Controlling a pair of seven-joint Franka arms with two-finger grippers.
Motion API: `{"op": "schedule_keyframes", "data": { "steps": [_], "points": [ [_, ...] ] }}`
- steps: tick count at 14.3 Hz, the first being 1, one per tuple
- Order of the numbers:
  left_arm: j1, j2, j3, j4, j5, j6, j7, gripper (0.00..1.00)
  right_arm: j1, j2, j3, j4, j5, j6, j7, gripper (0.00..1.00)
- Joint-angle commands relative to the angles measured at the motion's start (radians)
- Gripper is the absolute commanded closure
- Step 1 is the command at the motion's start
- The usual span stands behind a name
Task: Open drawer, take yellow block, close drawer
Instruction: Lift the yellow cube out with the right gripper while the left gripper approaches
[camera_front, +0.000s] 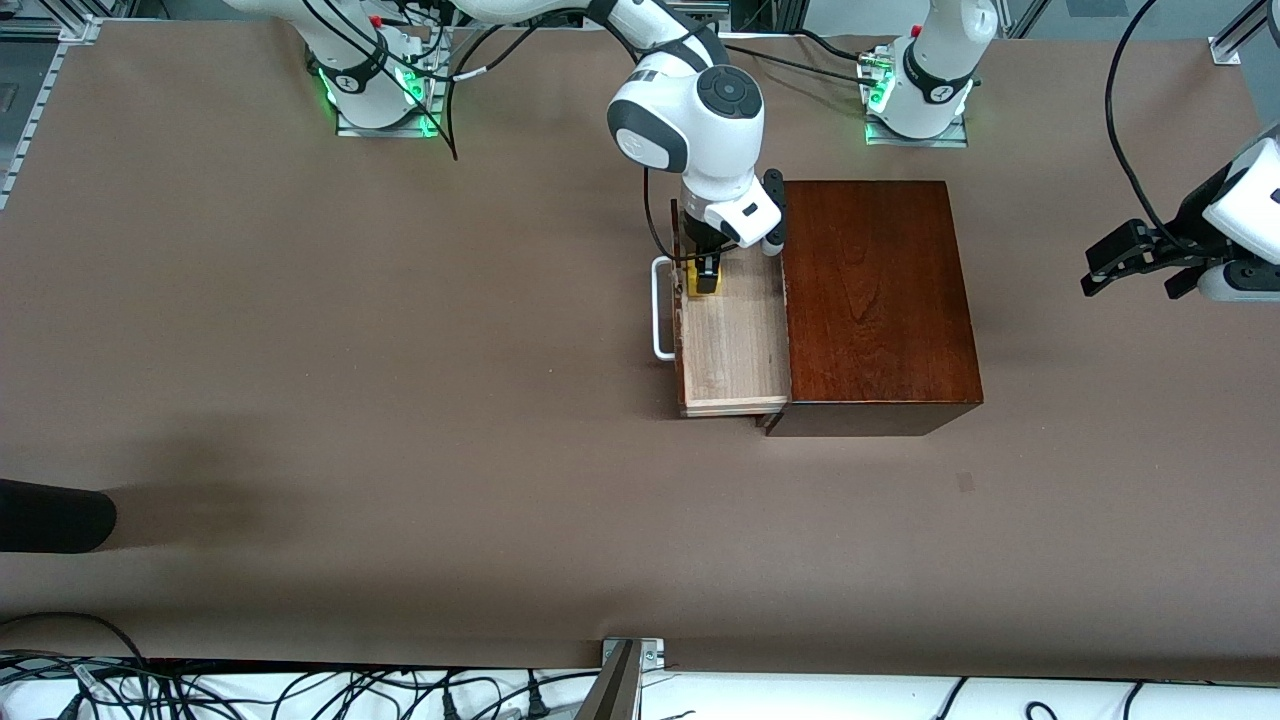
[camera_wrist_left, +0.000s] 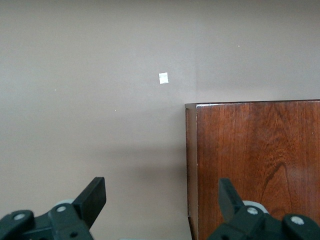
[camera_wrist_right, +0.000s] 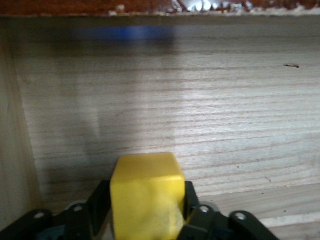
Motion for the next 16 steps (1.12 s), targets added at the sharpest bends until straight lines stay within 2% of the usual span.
{"op": "schedule_keyframes", "data": {
  "steps": [1,4,6,8,11,14,16],
  "points": [
    [0.012,-0.020,-0.009,-0.013,-0.015,-0.006,0.001,0.00,0.009,0.003,-0.011,0.049,-0.015,-0.030,-0.007,1.00],
    [0.014,-0.019,-0.009,-0.013,-0.015,-0.008,0.001,0.00,0.004,0.002,-0.007,0.193,-0.008,-0.211,-0.009,1.00],
    [0.014,-0.020,-0.012,-0.011,-0.015,-0.016,0.001,0.00,-0.005,-0.021,-0.005,0.233,-0.002,-0.301,-0.004,1.00],
    [0.012,-0.020,-0.037,-0.007,-0.015,-0.023,-0.001,0.00,-0.043,-0.084,-0.016,0.234,0.037,-0.341,-0.003,1.00],
    [0.012,-0.020,-0.053,-0.007,-0.020,-0.025,-0.002,0.00,-0.178,-0.144,-0.019,0.234,0.131,-0.381,-0.004,1.00],
    [0.009,-0.008,-0.130,-0.013,-0.032,-0.025,-0.001,0.00,-0.322,-0.185,-0.016,0.233,0.151,-0.409,0.002,1.00],
    [0.000,0.007,-0.202,-0.010,-0.034,-0.017,-0.002,0.00,-0.431,-0.239,-0.008,0.187,0.159,-0.406,0.013,1.00]
  ]
}}
